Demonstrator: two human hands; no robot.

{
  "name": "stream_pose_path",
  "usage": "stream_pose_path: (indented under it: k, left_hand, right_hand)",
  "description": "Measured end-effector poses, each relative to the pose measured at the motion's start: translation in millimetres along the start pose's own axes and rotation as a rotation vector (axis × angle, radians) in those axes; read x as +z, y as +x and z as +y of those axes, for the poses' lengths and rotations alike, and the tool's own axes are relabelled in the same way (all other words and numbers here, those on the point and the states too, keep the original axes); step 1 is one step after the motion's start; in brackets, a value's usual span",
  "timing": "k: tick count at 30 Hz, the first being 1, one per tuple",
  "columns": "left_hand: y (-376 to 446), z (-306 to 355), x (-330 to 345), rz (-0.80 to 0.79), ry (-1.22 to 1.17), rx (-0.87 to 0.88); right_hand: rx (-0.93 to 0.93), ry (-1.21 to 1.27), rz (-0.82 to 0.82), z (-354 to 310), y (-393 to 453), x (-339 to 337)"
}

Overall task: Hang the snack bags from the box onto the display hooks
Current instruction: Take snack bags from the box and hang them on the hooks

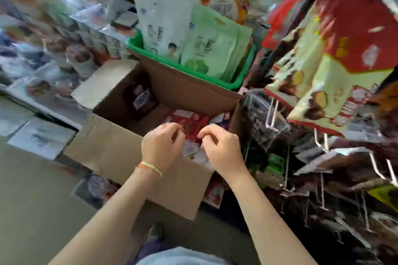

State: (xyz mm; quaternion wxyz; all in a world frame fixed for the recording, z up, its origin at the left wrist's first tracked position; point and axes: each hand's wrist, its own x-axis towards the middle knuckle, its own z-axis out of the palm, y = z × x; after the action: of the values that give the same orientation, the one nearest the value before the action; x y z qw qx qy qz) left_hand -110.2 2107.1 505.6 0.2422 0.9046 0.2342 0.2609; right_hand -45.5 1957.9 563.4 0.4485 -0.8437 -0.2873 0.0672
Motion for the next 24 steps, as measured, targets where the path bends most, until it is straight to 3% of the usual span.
stream_pose_path:
  k: [4, 8, 11, 15, 20, 24]
  left_hand:
    - [34, -83, -13, -0.284, 0.224, -0.025]
    - [51, -121, -10, -0.415, 0.334, 0.029]
    - [62, -126, -1, -0.454, 0.344, 0.018]
    - [70, -126, 5, -0.47, 0.312, -0.072]
    - [69, -125, 6, -0.491, 0.311, -0.09]
    - [69, -127, 6, -0.493, 0.31, -0.091]
  right_hand:
    - [0.108, -0.075, -0.129, -8, 40, 79]
    - [0.514, -0.192, -0.195, 21, 80, 133]
    - [0.899, -0.071, -0.095, 51, 101, 147]
    - [1.166, 0.197, 0.017, 88, 113, 151]
    - [1.27, 0.572, 0.13, 95, 112, 152]
    - [1.195, 0.75, 0.105, 72, 116, 156]
